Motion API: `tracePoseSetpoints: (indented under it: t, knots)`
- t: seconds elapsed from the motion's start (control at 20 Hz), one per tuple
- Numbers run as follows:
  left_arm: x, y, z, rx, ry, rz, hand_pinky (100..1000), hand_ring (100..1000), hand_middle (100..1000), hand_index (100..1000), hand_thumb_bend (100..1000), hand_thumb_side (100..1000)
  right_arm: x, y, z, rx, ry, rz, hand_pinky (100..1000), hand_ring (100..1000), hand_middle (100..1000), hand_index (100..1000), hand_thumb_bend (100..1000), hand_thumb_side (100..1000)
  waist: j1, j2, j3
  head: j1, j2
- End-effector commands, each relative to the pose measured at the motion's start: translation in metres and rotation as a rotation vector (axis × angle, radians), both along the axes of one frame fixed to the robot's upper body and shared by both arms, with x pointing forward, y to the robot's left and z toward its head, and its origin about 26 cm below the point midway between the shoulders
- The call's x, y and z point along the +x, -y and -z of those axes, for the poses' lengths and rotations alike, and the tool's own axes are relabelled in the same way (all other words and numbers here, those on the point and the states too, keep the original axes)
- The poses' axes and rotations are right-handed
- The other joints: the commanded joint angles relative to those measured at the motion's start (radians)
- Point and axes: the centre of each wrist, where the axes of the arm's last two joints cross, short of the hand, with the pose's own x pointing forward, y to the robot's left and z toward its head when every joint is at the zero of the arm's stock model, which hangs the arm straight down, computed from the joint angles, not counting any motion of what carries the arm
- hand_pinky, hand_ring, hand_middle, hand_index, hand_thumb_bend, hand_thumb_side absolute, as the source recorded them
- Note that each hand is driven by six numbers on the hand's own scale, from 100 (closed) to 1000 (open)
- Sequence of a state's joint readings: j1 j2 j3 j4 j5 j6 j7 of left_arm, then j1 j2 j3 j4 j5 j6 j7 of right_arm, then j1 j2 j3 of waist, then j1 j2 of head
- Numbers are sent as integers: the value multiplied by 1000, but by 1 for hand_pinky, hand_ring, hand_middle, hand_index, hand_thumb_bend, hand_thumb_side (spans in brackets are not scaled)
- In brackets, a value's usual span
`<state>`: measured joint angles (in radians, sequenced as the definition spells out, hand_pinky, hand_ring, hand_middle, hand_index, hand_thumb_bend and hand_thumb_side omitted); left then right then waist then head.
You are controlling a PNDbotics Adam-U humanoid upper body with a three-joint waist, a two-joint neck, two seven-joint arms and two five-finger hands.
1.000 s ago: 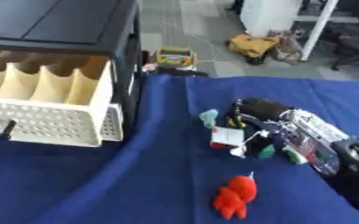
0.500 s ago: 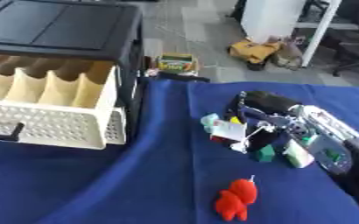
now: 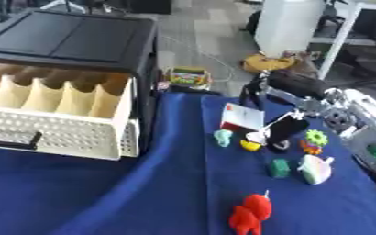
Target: Pick up objects from table and place into drawer.
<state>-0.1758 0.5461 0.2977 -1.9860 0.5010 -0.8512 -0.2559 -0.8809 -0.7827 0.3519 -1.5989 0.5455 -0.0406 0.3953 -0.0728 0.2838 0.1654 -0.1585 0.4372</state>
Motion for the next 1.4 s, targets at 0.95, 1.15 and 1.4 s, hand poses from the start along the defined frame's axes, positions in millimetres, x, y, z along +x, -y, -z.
tracePoseSetpoints:
  t: [0.95,1.15,1.4]
  knots:
    - [8,18,-21,89,90,88,568,654,738,812,100,625,2,-67,-86,170,44,-100,735,638,321,492,226,377,-34,-50,25,-21,0]
    - [10,22,-23,96,98,106,566,651,738,812,100,630,2,-83,-97,183,65,-128,735,637,320,491,222,378,-46,-43,32,-28,-6]
    - [12,27,-25,102,106,123,564,649,738,812,100,634,8,-101,-102,195,58,-132,732,631,317,488,216,377,-58,-38,46,-43,-16]
